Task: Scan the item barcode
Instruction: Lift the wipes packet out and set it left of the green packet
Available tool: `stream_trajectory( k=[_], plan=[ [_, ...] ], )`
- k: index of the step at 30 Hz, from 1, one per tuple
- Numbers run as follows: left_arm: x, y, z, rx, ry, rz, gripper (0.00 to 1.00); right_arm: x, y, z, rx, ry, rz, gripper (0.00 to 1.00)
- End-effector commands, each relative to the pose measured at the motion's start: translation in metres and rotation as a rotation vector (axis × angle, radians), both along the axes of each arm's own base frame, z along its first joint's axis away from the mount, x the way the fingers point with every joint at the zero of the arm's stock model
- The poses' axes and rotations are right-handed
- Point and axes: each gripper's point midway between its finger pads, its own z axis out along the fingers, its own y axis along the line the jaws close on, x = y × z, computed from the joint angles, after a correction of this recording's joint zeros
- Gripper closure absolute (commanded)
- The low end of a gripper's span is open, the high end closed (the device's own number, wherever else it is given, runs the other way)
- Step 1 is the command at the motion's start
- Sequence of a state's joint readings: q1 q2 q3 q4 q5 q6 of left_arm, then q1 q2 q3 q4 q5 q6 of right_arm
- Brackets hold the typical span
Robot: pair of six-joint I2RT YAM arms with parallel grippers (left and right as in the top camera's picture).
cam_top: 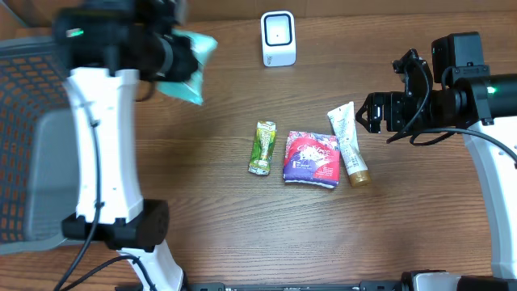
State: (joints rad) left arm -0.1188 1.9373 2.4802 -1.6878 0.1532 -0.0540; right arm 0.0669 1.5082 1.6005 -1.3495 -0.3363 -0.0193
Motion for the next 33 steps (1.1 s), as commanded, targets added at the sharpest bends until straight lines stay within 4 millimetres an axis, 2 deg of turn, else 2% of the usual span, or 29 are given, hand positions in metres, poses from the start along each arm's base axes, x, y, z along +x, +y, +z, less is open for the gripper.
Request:
stream_trajectory(
  k=[1, 5, 9, 16, 19, 20, 23, 24, 27, 30, 33],
  plan=[
    [-0.011, 0.004, -0.039, 0.138, 0.124, 0.107, 0.96, 0.002, 0.003, 0.01, 0.007, -0.036, 0.01, 0.0],
    [-0.017, -0.013, -0.094, 0.176, 0.246, 0.115, 0.95, 0.003, 0.003, 0.01, 0.007, -0.037, 0.01, 0.0],
    [-0.016, -0.028, -0.151, 0.184, 0.294, 0.127, 0.96, 0.002, 0.003, 0.01, 0.007, -0.035, 0.01, 0.0],
    [-0.013, -0.035, -0.24, 0.153, 0.289, 0.162, 0.96, 0.004, 0.003, 0.011, 0.007, -0.046, 0.01, 0.0],
    [-0.014, -0.043, -0.264, 0.107, 0.279, 0.148, 0.94, 0.006, 0.003, 0.012, 0.008, -0.053, 0.01, 0.0],
    [-0.016, -0.047, -0.27, 0.083, 0.281, 0.14, 0.89, 0.007, 0.003, 0.012, 0.008, -0.055, 0.01, 0.0],
    [-0.021, -0.055, -0.281, 0.033, 0.293, 0.124, 0.68, 0.007, 0.003, 0.012, 0.008, -0.057, 0.01, 0.0],
    [-0.021, -0.057, -0.282, 0.026, 0.295, 0.121, 0.6, 0.007, 0.003, 0.012, 0.008, -0.057, 0.01, 0.0],
    [-0.02, -0.058, -0.281, 0.02, 0.291, 0.12, 0.46, 0.007, 0.003, 0.012, 0.008, -0.057, 0.01, 0.0],
    [-0.014, -0.058, -0.273, 0.015, 0.278, 0.121, 0.44, 0.008, 0.003, 0.013, 0.009, -0.062, 0.01, 0.0],
    [-0.004, -0.056, -0.245, 0.02, 0.244, 0.102, 0.46, 0.008, 0.003, 0.013, 0.009, -0.063, 0.01, 0.0]
  ],
)
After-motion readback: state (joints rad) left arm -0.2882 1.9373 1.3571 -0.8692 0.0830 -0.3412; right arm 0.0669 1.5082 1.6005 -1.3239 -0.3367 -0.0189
